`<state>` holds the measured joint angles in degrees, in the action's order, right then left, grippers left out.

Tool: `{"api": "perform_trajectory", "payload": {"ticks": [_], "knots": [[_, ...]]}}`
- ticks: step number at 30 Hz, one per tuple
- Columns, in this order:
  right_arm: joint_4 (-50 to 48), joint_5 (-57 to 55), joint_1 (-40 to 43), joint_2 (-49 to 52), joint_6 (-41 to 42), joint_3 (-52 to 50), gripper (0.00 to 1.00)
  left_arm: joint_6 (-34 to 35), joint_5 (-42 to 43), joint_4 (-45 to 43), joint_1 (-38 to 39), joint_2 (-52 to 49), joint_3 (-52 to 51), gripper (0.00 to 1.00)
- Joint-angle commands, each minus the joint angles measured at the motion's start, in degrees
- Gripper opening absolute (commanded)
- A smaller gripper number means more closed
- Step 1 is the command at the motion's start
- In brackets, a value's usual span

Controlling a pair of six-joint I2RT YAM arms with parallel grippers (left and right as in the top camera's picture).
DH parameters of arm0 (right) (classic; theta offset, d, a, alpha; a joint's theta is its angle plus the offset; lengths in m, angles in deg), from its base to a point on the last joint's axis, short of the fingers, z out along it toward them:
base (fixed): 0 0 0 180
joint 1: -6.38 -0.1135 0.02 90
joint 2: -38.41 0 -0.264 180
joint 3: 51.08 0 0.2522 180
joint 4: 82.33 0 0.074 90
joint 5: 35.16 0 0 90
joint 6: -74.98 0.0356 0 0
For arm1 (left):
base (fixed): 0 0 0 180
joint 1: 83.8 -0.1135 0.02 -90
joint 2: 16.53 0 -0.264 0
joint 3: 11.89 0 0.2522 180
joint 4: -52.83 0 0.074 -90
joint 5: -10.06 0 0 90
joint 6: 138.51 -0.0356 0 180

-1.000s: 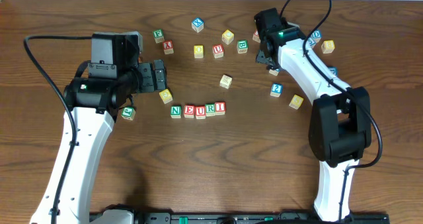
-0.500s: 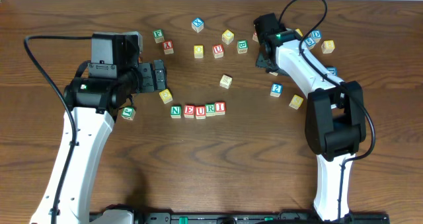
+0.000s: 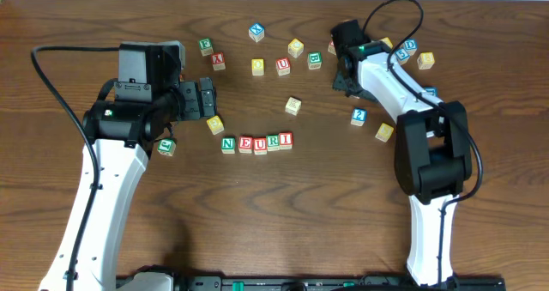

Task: Spell out NEURIPS
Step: 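Lower the right gripper over the blue P block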

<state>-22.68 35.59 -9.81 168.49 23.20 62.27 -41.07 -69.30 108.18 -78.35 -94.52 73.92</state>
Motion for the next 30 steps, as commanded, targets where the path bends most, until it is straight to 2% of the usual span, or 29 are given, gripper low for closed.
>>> {"api": "perform_trajectory", "payload": {"ticks": [1,6,12,21,24,30], "knots": [[-0.5,-0.1,0.3,0.4,0.7,0.8,0.71,-0.3,0.3,0.0,-0.1,0.5,1.3,0.98],[-0.7,-0.1,0.4,0.4,0.5,0.8,0.70,-0.3,0.3,0.0,-0.1,0.5,1.3,0.98],[-0.7,-0.1,0.4,0.4,0.5,0.8,0.50,-0.3,0.3,0.0,-0.1,0.5,1.3,0.98],[-0.6,-0.1,0.4,0.4,0.5,0.8,0.42,-0.3,0.3,0.0,-0.1,0.5,1.3,0.98],[-0.5,-0.1,0.4,0.4,0.5,0.8,0.36,-0.3,0.3,0.0,-0.1,0.5,1.3,0.98],[-0.4,-0.1,0.4,0.4,0.3,0.8,0.30,-0.3,0.3,0.0,-0.1,0.5,1.3,0.98]]}}
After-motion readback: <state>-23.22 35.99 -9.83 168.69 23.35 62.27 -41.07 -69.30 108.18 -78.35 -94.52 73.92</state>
